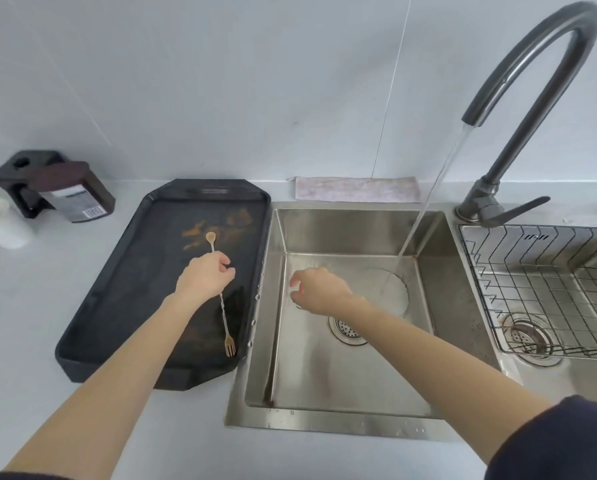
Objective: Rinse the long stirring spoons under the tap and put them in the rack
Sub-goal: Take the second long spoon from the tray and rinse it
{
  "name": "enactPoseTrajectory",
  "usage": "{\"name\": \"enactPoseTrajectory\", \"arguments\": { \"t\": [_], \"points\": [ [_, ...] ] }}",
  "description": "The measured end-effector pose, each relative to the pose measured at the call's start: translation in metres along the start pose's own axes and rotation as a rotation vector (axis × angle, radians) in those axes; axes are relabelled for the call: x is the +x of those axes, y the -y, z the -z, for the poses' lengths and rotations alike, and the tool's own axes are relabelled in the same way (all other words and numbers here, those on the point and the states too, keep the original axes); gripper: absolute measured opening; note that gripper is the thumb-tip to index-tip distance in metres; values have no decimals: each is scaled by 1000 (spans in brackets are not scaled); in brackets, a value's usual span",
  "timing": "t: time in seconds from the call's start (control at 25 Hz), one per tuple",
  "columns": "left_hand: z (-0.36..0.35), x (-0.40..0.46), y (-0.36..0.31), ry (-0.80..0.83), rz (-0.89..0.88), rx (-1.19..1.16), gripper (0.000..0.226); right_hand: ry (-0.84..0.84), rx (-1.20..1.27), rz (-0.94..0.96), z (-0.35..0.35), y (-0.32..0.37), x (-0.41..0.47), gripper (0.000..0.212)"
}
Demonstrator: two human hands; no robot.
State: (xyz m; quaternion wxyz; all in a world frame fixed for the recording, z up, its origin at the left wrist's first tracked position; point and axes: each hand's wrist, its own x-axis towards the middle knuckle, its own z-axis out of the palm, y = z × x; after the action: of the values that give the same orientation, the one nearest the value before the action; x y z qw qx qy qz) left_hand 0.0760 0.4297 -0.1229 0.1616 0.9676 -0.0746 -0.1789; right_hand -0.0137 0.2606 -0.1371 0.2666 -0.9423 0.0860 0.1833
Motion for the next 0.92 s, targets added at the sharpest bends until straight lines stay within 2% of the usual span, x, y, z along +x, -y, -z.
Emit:
{"name": "enactPoseTrajectory", "arguments": {
  "t": [0.2,0.4,0.68,0.92],
  "points": [
    [-2,10,26,-26,108,54,32,1,-19,38,-19,46,15,27],
    [-11,22,37,28,151,9,36,33,-54,79,-38,72,33,27],
    [-23,29,40,76,168,-11,28,-16,-272,136,-56,82,46,39],
    [-22,30,34,107,224,10,29,-81,-261,156,-63,81,48,34]
  ]
}}
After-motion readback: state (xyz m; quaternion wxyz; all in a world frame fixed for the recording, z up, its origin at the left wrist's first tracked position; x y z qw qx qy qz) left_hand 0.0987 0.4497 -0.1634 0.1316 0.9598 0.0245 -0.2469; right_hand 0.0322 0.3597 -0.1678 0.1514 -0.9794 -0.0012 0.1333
